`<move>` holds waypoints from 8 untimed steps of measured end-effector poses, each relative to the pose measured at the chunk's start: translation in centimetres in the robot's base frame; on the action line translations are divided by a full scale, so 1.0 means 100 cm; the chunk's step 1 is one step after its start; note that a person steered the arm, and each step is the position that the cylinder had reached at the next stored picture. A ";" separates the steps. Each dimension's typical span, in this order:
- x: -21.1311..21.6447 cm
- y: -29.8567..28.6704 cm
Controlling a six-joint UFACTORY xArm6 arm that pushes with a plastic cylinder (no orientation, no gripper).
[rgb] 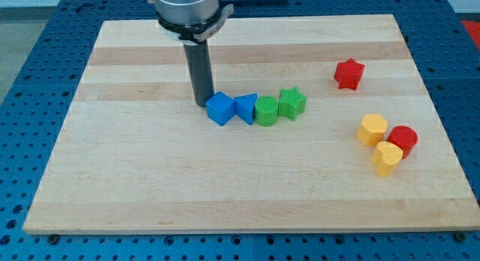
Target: Slide the green star along with the green circle and blue triangle down a bit
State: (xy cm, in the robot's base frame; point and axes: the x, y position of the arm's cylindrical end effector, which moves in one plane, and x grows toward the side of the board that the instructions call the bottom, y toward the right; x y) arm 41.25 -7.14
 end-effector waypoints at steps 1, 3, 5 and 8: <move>0.000 -0.004; 0.010 -0.092; 0.081 -0.103; 0.085 0.050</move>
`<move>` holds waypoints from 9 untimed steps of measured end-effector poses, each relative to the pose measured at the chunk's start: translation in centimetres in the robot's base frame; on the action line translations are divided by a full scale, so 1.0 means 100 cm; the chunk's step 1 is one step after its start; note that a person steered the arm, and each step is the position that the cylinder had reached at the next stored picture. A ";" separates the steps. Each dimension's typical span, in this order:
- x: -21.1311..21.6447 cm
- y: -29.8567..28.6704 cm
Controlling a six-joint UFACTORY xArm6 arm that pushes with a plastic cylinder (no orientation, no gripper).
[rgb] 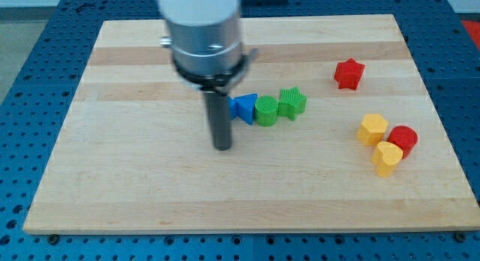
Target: Slide the green star along with the green circle and blue triangle down a bit
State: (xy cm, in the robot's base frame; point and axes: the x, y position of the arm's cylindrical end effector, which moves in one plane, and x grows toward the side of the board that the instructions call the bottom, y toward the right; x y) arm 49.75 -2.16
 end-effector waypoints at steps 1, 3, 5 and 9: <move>0.000 0.059; -0.005 0.156; -0.043 0.166; -0.097 0.132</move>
State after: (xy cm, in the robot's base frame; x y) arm 40.05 11.00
